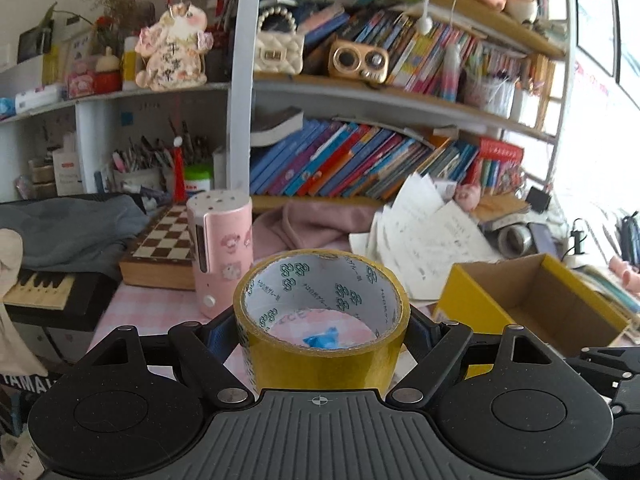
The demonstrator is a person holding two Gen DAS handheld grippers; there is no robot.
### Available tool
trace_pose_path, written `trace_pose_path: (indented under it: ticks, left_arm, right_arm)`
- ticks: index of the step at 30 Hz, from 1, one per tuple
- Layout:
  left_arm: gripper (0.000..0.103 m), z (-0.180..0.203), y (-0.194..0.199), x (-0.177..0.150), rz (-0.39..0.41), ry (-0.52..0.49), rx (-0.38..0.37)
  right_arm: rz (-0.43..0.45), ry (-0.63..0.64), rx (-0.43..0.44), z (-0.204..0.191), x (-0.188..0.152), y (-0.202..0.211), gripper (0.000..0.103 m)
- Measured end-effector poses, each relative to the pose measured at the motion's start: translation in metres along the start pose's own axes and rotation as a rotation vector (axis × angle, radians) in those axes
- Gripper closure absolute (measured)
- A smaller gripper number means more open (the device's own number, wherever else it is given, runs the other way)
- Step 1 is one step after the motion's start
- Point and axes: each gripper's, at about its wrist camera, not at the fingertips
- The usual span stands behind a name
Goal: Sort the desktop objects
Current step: 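Lift the adapter and tape roll and carry both over the yellow box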
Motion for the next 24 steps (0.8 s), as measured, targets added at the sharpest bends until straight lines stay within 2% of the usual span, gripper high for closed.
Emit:
trace_pose_path:
  ticks: [8, 12, 18, 24]
  left_arm:
    - [0.020, 0.029, 0.027, -0.008, 0.036, -0.025, -0.122]
    - [0.020, 0.051, 0.034, -0.011, 0.046, -0.064, -0.200]
    - [0.020, 0.086, 0.033, -0.014, 0.052, -0.119, -0.314]
    - [0.020, 0.122, 0.020, -0.020, 0.037, -0.154, -0.401]
  right_arm:
    - [0.042, -0.040, -0.116, 0.006, -0.014, 0.051, 0.063]
    - [0.053, -0.106, -0.190, 0.022, -0.022, 0.074, 0.063]
    - [0.060, -0.187, -0.303, 0.051, -0.033, 0.101, 0.063]
    - [0.045, -0.212, -0.359, 0.079, -0.046, 0.109, 0.063]
Point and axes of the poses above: each gripper's, at about its wrist camera, not at the fingertips, and y roughly against the way its jaws point, z to its right, x to its top, and after that the axes turned 15 degrees about y, right-handed
